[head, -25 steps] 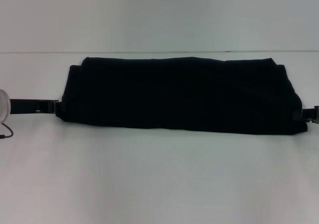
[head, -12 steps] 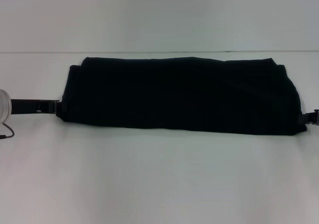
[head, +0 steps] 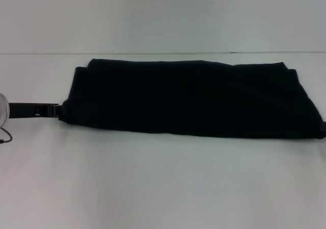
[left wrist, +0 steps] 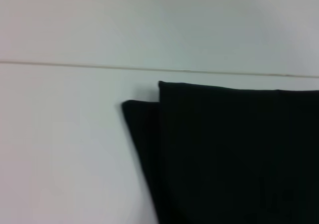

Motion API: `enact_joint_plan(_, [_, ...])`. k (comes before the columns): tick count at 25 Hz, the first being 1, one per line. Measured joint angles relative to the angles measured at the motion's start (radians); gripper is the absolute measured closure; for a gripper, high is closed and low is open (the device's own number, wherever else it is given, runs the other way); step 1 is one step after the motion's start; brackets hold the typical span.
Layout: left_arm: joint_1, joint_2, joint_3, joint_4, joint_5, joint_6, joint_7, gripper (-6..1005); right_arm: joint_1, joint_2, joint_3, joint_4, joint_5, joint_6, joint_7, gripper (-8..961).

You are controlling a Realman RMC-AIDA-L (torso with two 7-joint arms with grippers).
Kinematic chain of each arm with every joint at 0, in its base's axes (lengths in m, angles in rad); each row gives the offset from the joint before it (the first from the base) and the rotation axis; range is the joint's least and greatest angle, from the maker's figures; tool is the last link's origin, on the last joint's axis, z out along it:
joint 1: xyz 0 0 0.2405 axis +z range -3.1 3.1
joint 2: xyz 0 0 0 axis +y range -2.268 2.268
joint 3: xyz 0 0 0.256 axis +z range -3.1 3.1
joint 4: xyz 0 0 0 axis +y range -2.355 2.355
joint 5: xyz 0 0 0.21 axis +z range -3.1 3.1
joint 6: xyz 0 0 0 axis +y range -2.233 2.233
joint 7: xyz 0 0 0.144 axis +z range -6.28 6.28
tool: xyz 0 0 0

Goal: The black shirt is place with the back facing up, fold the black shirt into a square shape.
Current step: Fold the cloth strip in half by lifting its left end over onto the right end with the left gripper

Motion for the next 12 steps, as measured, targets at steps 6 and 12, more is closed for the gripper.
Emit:
enact_joint_plan(6, [0.007, 0.001, -0.004, 0.004, 0.002, 0.005, -0.003, 1001, -0.022, -0.010, 0.049, -0.003, 0.000, -0.043, -0.023, 947])
enact_joint_plan(12, [0.022, 0.001, -0.007, 0.017, 0.002, 0.017, -0.004, 1000, -0.034, -0.015, 0.080, -0.004, 0.000, -0.089, -0.056, 945])
